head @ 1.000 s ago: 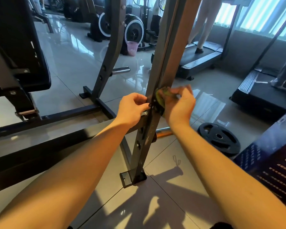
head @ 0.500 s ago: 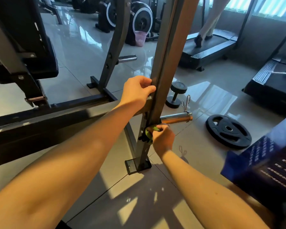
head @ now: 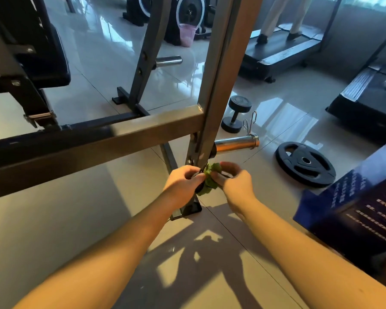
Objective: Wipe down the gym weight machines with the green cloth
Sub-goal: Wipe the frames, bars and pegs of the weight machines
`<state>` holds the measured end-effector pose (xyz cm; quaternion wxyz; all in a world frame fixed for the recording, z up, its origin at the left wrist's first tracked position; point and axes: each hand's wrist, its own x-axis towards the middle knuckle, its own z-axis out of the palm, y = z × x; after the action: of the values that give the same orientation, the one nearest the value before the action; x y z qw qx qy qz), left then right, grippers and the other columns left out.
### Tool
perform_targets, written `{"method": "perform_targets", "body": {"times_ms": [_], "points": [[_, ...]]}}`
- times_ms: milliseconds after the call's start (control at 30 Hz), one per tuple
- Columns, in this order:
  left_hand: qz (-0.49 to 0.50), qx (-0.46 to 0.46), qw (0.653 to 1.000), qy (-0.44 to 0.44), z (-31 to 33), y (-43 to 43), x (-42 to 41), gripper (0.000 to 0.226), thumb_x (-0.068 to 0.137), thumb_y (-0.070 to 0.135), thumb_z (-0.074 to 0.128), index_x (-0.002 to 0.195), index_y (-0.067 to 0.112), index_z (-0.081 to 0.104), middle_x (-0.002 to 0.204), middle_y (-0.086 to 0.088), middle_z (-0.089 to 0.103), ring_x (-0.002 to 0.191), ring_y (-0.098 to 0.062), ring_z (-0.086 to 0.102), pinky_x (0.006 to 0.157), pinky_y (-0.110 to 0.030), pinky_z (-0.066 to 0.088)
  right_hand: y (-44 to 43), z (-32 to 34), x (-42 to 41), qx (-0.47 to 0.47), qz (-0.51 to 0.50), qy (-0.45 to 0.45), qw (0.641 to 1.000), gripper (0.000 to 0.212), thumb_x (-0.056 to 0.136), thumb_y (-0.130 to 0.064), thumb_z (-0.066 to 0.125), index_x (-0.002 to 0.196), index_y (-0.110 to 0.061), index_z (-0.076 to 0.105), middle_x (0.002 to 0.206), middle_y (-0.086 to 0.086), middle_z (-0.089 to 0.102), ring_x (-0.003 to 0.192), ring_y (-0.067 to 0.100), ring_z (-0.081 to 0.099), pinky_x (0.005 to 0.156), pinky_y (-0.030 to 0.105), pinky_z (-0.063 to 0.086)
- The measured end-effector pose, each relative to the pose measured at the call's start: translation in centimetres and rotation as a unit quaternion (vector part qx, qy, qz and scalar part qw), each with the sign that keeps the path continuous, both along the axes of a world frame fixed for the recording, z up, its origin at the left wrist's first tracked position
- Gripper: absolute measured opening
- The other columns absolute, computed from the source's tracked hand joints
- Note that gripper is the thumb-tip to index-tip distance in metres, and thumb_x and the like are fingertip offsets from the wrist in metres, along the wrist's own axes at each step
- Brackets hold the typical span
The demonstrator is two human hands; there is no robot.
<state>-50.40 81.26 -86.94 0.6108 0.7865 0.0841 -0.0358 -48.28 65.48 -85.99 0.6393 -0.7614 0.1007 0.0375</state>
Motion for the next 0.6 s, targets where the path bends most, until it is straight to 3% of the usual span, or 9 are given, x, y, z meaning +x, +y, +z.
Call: {"method": "perform_targets", "body": {"times_ms": [100, 167, 267, 333, 400, 500, 600], "points": [[0.039, 0.001, 0.999, -0.007, -1.5, 0.2, 0.3, 0.004, 0.094, 0.022, 0.072, 0.097, 0.025, 0.073, 0.095, 0.004, 0.072, 0.094, -0.014, 0.069, 0.088, -0.032, 0.060, 0.6, -1.5, -0.5, 0.097, -0.039, 0.083, 0.991, 0.019, 0.087, -0.016, 0.078, 0.106, -0.018, 0.073, 0.111, 0.008, 0.074, 0.112, 0.031, 0.067, 0.102, 0.056, 0.052], [0.030, 0.020, 0.999, -0.005, -2.6, 0.5, 0.6, 0.006, 0.093, 0.019, 0.073, 0.096, 0.023, 0.075, 0.093, 0.004, 0.073, 0.093, -0.014, 0.069, 0.088, -0.033, 0.059, 1.1, -1.6, -0.7, 0.177, -0.038, 0.153, 0.971, 0.027, 0.088, -0.019, 0.077, 0.113, -0.015, 0.070, 0.116, 0.012, 0.072, 0.111, 0.034, 0.067, 0.095, 0.057, 0.057], [-0.005, 0.030, 0.999, -0.022, -3.1, 0.8, 0.7, 0.008, 0.093, 0.020, 0.075, 0.100, 0.022, 0.078, 0.092, 0.008, 0.073, 0.090, -0.010, 0.069, 0.079, -0.020, 0.058, 1.8, -1.4, -0.3, 0.143, -0.046, 0.148, 0.978, 0.009, 0.086, -0.007, 0.078, 0.091, -0.012, 0.072, 0.112, 0.018, 0.072, 0.102, 0.037, 0.070, 0.090, 0.055, 0.059], [-0.016, 0.012, 0.999, -0.035, -2.8, 1.2, 0.8, 0.010, 0.095, 0.023, 0.072, 0.104, 0.024, 0.077, 0.094, 0.011, 0.072, 0.090, -0.004, 0.068, 0.069, -0.008, 0.052, 2.2, -0.9, 0.4, 0.092, -0.070, 0.100, 0.988, 0.014, 0.084, -0.002, 0.079, 0.082, -0.013, 0.070, 0.104, 0.015, 0.073, 0.100, 0.032, 0.071, 0.094, 0.048, 0.059], [0.005, -0.013, 0.999, -0.030, -2.7, 1.7, 1.6, 0.017, 0.099, 0.028, 0.066, 0.113, 0.025, 0.075, 0.100, 0.013, 0.070, 0.093, 0.000, 0.064, 0.068, -0.008, 0.047, 2.5, 0.1, 1.2, 0.054, -0.101, -0.002, 0.993, 0.017, 0.084, -0.006, 0.080, 0.092, -0.013, 0.068, 0.100, 0.006, 0.071, 0.099, 0.021, 0.070, 0.090, 0.032, 0.060], [0.102, -0.030, 0.994, -0.005, -3.4, 2.3, 4.3, 0.019, 0.100, 0.024, 0.063, 0.117, 0.023, 0.072, 0.107, 0.007, 0.069, 0.100, -0.012, 0.064, 0.085, -0.023, 0.051, 3.4, 1.5, 2.5, 0.002, -0.133, -0.197, 0.971, 0.028, 0.086, -0.009, 0.080, 0.107, -0.015, 0.062, 0.104, -0.002, 0.066, 0.092, 0.003, 0.064, 0.073, 0.007, 0.053], [0.135, -0.018, 0.991, -0.003, -4.6, 2.4, 6.7, 0.009, 0.097, 0.022, 0.068, 0.104, 0.027, 0.071, 0.105, 0.004, 0.073, 0.100, -0.019, 0.069, 0.096, -0.038, 0.056, 5.2, 0.1, 3.8, -0.112, -0.126, -0.314, 0.934, 0.023, 0.083, -0.003, 0.081, 0.096, -0.002, 0.062, 0.106, 0.010, 0.062, 0.090, -0.005, 0.060, 0.072, 0.006, 0.048]]}}
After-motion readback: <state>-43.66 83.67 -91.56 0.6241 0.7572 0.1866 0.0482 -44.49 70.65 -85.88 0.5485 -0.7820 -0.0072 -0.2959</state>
